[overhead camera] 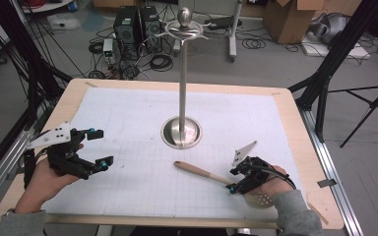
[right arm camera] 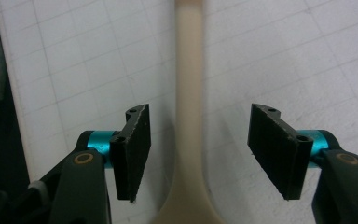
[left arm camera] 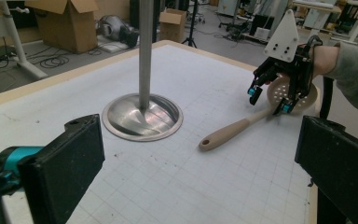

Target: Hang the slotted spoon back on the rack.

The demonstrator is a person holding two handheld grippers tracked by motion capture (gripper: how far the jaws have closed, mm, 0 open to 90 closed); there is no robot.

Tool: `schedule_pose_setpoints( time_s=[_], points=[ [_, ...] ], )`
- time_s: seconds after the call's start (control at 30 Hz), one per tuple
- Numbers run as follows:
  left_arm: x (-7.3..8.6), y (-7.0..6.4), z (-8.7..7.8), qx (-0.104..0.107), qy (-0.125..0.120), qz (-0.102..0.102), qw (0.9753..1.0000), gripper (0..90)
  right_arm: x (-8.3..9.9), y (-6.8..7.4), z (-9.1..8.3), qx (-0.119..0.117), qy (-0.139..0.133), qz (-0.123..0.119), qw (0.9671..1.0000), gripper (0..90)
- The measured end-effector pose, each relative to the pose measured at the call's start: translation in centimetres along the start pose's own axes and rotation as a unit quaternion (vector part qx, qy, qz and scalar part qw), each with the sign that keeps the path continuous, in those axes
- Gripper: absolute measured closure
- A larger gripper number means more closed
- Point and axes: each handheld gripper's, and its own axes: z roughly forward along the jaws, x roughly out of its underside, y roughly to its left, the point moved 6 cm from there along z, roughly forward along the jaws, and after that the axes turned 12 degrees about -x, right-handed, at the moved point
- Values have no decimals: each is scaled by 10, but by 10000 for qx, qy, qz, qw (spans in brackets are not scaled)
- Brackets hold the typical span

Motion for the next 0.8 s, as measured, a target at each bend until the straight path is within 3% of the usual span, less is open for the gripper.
schedule_pose_setpoints(
  time_s=[0.4, 0.8],
  points=[
    [-1, 1, -2, -58, -27, -4, 10000, 18, 2, 3, 3, 18, 162, -81, 9998, 499],
    [1, 2, -1, -71, 25, -16, 10000, 18, 3, 3, 3, 205, 319, -248, 9990, 614]
  ],
)
